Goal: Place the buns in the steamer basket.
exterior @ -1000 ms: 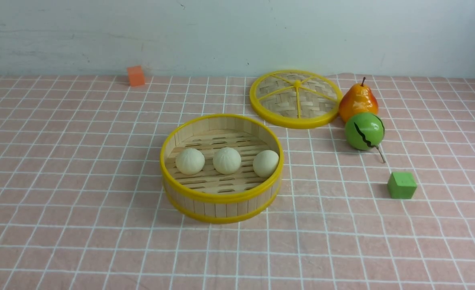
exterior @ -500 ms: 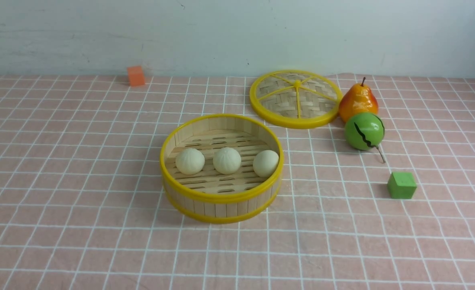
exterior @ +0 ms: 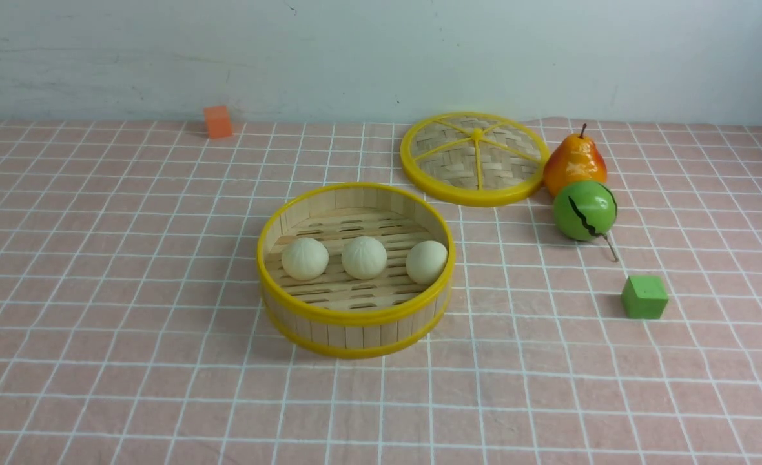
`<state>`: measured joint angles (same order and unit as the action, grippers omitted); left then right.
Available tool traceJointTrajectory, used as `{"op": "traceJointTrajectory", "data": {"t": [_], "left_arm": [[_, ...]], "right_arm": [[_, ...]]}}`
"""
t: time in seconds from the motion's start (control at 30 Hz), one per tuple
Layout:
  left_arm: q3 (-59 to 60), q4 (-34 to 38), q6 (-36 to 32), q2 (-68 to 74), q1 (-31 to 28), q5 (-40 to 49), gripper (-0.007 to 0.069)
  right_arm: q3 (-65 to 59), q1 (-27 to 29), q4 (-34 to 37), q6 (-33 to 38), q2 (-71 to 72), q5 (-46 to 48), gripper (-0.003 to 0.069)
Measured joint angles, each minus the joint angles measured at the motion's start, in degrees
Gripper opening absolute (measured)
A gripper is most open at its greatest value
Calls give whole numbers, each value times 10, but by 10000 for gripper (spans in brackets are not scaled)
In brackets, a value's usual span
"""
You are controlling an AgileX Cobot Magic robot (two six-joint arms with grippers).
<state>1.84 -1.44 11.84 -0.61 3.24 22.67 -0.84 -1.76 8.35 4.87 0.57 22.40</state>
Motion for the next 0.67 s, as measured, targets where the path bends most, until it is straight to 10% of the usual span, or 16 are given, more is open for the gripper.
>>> {"op": "traceJointTrajectory", "data": {"t": [0.67], "left_arm": [[0, 0, 0, 0, 0, 0, -11]], "right_arm": [[0, 0, 0, 0, 0, 0, 133]]}}
